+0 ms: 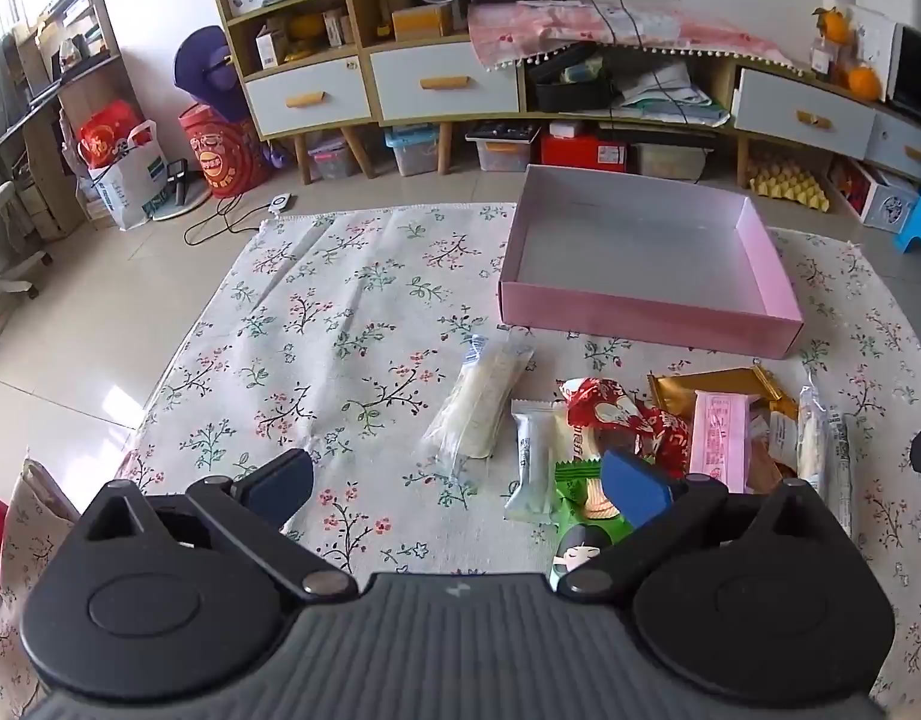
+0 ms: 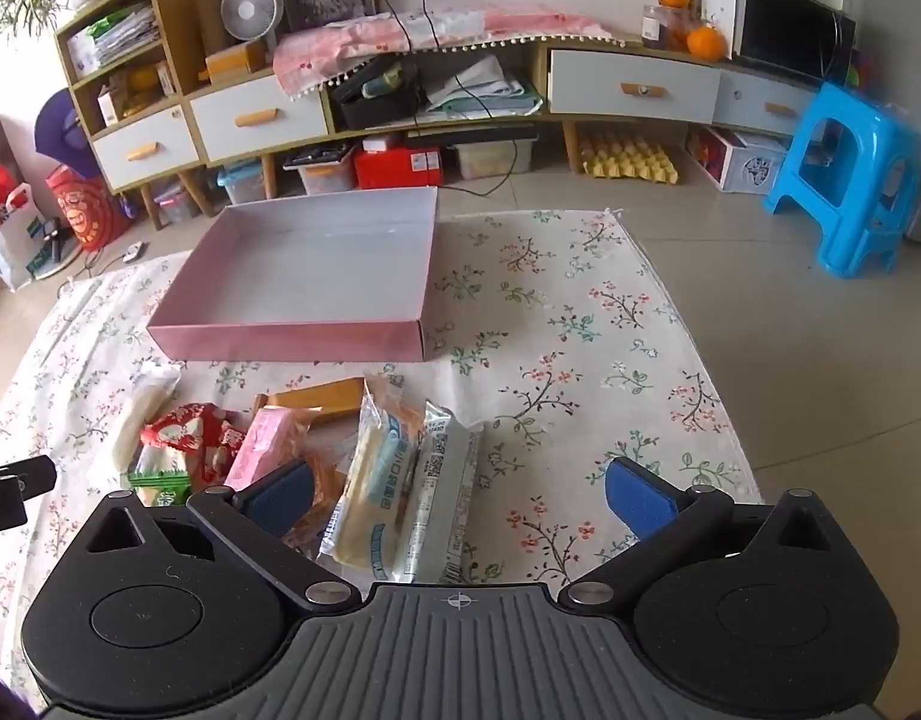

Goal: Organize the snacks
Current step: 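Reach both grippers toward the snack pile, left over green bag, right over clear pack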

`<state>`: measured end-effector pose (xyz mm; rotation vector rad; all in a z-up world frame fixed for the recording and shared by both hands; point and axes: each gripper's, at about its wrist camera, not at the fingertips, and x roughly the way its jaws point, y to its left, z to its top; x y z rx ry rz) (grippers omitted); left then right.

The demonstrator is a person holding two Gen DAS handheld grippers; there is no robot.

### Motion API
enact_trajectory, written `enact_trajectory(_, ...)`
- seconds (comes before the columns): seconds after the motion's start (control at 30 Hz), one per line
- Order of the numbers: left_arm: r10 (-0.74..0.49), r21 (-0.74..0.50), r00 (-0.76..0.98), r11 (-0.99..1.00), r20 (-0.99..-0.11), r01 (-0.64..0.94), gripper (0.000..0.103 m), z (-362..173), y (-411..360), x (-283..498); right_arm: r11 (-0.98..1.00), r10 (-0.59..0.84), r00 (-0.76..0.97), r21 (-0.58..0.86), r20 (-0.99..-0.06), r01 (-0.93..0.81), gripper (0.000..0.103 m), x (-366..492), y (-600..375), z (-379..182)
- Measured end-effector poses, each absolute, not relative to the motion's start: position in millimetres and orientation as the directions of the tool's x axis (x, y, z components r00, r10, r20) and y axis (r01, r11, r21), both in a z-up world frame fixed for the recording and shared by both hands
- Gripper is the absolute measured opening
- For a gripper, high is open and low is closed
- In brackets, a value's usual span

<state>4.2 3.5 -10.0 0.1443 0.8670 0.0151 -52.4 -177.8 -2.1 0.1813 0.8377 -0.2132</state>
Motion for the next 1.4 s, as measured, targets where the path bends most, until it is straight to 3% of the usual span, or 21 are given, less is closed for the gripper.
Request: enact_trajectory(1.4, -0.024, 0.036, 0.522, 0.994, -0.853, 0.104, 0.102, -35.4, -4.0, 16.3, 0.969, -0.194, 0.595, -0.058, -0.780, 0.239, 0.103, -23.5, -163.1, -26.7)
